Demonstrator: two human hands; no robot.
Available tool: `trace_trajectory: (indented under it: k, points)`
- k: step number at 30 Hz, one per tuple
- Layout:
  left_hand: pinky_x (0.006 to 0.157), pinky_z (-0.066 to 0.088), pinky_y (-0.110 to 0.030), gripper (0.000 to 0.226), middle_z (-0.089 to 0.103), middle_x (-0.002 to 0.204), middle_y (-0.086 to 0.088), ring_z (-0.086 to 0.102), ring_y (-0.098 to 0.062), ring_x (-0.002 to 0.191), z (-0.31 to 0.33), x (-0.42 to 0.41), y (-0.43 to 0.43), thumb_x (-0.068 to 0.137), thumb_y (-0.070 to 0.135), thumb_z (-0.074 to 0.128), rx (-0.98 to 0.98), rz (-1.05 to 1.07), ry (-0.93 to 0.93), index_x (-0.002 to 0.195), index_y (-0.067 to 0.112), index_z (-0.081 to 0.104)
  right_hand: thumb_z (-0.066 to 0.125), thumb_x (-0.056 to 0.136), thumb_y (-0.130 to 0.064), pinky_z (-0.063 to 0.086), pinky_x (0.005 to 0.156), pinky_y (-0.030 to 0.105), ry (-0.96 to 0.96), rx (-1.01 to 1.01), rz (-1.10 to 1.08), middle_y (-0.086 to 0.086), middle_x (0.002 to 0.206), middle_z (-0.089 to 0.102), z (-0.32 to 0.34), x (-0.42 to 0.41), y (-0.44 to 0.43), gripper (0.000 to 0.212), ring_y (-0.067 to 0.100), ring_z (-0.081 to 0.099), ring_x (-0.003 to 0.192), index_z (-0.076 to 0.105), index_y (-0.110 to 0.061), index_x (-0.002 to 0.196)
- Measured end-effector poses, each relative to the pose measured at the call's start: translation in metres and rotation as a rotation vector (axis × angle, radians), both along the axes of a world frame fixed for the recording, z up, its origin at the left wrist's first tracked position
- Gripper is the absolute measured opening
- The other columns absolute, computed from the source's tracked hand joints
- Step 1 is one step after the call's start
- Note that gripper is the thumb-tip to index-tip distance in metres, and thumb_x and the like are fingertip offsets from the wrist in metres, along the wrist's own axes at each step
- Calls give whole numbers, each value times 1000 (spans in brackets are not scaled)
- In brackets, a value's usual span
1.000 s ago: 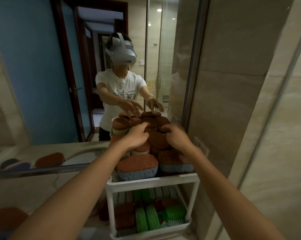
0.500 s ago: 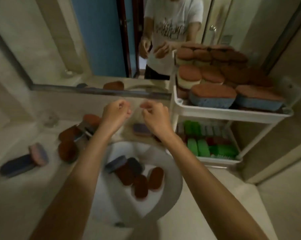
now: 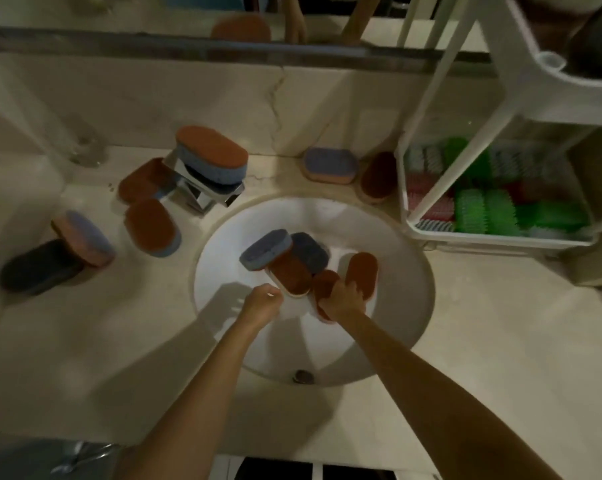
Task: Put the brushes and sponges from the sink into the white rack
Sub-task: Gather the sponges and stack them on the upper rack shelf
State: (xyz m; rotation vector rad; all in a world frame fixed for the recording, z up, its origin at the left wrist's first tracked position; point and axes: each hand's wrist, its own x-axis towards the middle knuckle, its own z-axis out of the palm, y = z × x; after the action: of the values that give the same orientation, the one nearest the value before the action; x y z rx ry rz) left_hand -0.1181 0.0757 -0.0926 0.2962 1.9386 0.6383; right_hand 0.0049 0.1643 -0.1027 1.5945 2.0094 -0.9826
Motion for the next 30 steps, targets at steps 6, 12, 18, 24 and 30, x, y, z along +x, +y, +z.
trace_trajectory:
  k: [6, 12, 18, 24, 30]
  points:
    - [62, 43, -28, 22, 55, 106, -19, 52, -27, 91, -39, -7, 19, 92, 14, 53, -54, 105, -101, 111, 3, 56, 61, 88, -33, 40, 102, 41, -106, 54, 85, 16, 140, 31, -35, -11, -5, 64, 33, 40, 127, 33, -4, 137]
    - [106, 41, -47, 64, 47, 138, -20, 48, -35, 125, -85, -6, 47, 84, 24, 65, -45, 203, -37, 137, 1, 36, 64, 84, -38, 38, 103, 41, -146, 47, 129, 16, 140, 27, -55, -3, -7, 71, 33, 41, 126, 30, -7, 137]
    - [111, 34, -38, 89, 35, 147, -22, 40, -34, 133, -96, -3, 77, 78, 21, 74, -26, 222, 193, 144, -6, 19, 64, 83, -38, 43, 98, 39, -122, 50, 64, 16, 131, 39, -64, -7, 0, 64, 32, 50, 116, 38, -4, 131]
    - [103, 40, -37, 65, 48, 138, -14, 47, -32, 126, -93, -15, 75, 81, 31, 69, -142, 279, 18, 135, 3, 44, 67, 80, -40, 47, 93, 39, -82, 36, 37, 15, 130, 41, -54, 3, 9, 66, 33, 53, 113, 39, -6, 129]
    - [99, 46, -45, 61, 53, 132, -21, 53, -36, 118, -39, -8, 55, 80, 15, 67, -11, 235, 93, 135, 2, 42, 63, 81, -48, 47, 96, 41, 54, 60, -12, 16, 134, 44, -3, 4, 27, 82, 35, 51, 119, 23, -9, 140]
